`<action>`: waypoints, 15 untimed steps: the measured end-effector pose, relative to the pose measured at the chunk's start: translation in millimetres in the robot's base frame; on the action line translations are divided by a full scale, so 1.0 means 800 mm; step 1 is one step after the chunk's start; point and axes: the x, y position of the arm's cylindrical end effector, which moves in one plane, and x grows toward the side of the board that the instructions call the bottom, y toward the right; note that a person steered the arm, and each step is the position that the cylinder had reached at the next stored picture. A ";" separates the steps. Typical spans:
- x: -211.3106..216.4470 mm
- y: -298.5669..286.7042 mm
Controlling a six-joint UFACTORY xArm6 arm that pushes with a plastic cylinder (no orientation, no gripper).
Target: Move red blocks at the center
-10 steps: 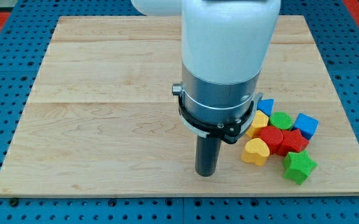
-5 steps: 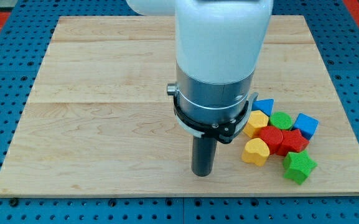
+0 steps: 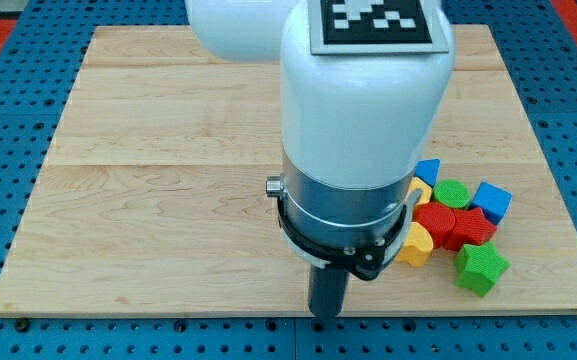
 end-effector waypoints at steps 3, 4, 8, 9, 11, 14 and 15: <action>0.007 -0.014; 0.007 0.052; 0.007 0.225; 0.005 0.260; -0.046 0.222; -0.101 0.150; -0.090 0.137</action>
